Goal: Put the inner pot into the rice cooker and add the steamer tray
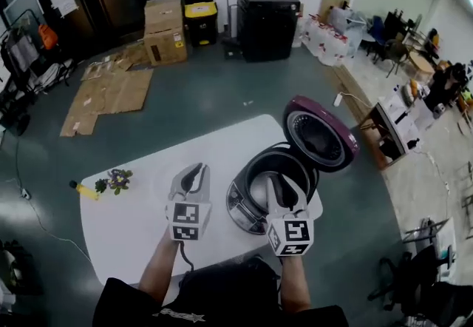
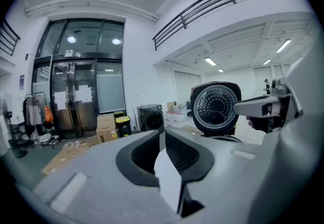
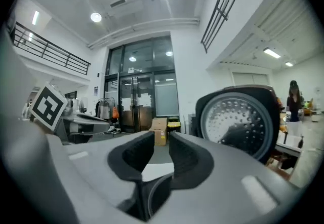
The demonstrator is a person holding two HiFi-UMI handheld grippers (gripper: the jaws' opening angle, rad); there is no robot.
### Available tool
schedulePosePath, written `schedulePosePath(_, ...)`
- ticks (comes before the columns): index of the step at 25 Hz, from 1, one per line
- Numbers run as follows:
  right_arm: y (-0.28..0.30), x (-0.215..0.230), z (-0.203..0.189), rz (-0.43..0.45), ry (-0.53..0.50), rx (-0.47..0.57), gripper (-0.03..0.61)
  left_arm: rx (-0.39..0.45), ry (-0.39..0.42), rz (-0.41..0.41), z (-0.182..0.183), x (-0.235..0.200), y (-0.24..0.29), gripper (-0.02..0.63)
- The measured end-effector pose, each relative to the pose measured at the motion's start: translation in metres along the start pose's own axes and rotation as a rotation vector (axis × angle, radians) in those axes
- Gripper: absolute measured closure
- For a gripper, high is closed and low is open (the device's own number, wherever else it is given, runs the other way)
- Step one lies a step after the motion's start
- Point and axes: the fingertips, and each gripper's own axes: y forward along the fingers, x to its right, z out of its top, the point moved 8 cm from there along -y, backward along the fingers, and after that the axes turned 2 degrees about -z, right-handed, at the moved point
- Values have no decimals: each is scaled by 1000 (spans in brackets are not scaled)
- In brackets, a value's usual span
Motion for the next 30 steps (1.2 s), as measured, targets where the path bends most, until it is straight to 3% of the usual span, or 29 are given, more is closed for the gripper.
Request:
schedulePosePath(8,50,-103,14,289,-81,28,510,-34,-108,236,-34,-65,-79,578)
schedulePosePath(12,64,-155,-2,414,-101,-13,570,-71,-142,341,-61,-84,-120,583)
schedulePosePath(16,79,-195,-25,527,-94,-84,572,-81,-178,413,-85,-99,-144,591)
schedulePosePath(21,81,-221,-37,585,-98,-113,572,-108,-214,467,-101,-103,-166,596)
schedulePosePath(30,99,-221,-79,555,-92,-200,572,-180,-271,467,-144,-108,-159,597)
